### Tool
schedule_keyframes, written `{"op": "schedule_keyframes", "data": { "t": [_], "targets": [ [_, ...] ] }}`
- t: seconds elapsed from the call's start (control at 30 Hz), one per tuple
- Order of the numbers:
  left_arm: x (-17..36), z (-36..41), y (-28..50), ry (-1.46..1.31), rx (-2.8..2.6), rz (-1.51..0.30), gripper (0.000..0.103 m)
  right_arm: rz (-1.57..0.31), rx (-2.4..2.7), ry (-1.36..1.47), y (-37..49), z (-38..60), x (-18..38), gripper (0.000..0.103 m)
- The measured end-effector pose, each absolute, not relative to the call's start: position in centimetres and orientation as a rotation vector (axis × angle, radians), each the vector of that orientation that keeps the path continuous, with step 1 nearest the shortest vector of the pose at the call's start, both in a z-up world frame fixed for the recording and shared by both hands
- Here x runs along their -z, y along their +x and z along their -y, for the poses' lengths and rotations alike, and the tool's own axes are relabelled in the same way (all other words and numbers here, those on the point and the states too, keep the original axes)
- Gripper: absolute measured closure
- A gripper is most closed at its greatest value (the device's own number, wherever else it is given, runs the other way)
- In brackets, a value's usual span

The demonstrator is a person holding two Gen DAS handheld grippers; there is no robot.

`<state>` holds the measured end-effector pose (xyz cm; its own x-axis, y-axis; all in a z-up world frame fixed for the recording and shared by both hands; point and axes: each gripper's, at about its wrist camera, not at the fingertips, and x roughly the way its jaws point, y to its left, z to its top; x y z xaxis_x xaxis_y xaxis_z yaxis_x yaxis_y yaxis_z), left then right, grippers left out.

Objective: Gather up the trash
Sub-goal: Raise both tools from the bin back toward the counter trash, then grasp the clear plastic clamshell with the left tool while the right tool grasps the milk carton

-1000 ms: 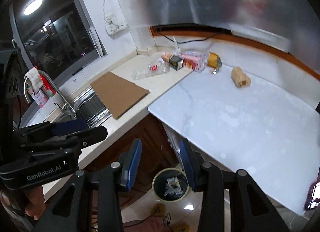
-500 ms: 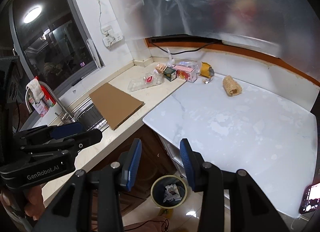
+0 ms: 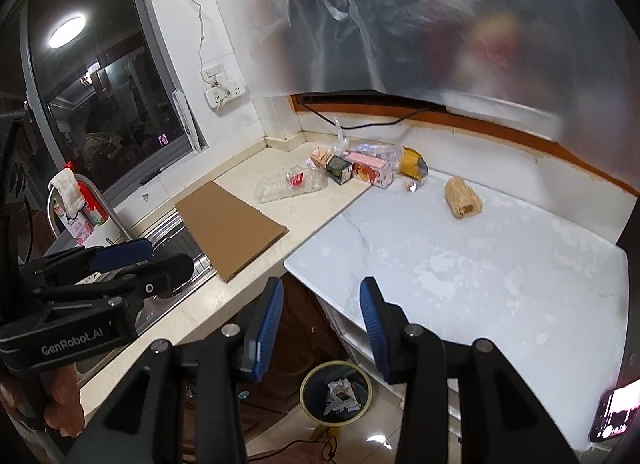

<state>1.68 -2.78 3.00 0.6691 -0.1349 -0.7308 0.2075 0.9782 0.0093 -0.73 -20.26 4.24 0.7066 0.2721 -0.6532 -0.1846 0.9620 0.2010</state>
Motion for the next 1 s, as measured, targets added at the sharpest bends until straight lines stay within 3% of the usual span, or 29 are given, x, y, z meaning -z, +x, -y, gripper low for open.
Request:
{"op": "schedule_keyframes", "data": {
  "t": [0.27, 0.4, 0.57, 1.0],
  "targets": [
    [-4.6, -0.4, 6.8, 0.174, 0.2, -0.804, 0.036, -0.726, -0.232, 0.075, 3.7, 18.4, -5.9, 0.063],
    [-5.3, -3.0, 11.3, 0.213, 0.224, -0.811, 0.034, -0.734, -0.211, 0.085, 7.8, 17.6, -6.0, 0.053],
    [-4.9, -6.2, 18.9, 0.315, 0.285, -0.814, 0.028, -0.776, -0.193, 0.056, 14.9, 15.5, -5.6, 0.052],
    [7.1, -9.5, 41.2, 0.488, 0.408, -1.014, 0.028, -0.903, -0.154, -0.108, 33.4, 8.9, 1.6, 0.052]
  ]
}}
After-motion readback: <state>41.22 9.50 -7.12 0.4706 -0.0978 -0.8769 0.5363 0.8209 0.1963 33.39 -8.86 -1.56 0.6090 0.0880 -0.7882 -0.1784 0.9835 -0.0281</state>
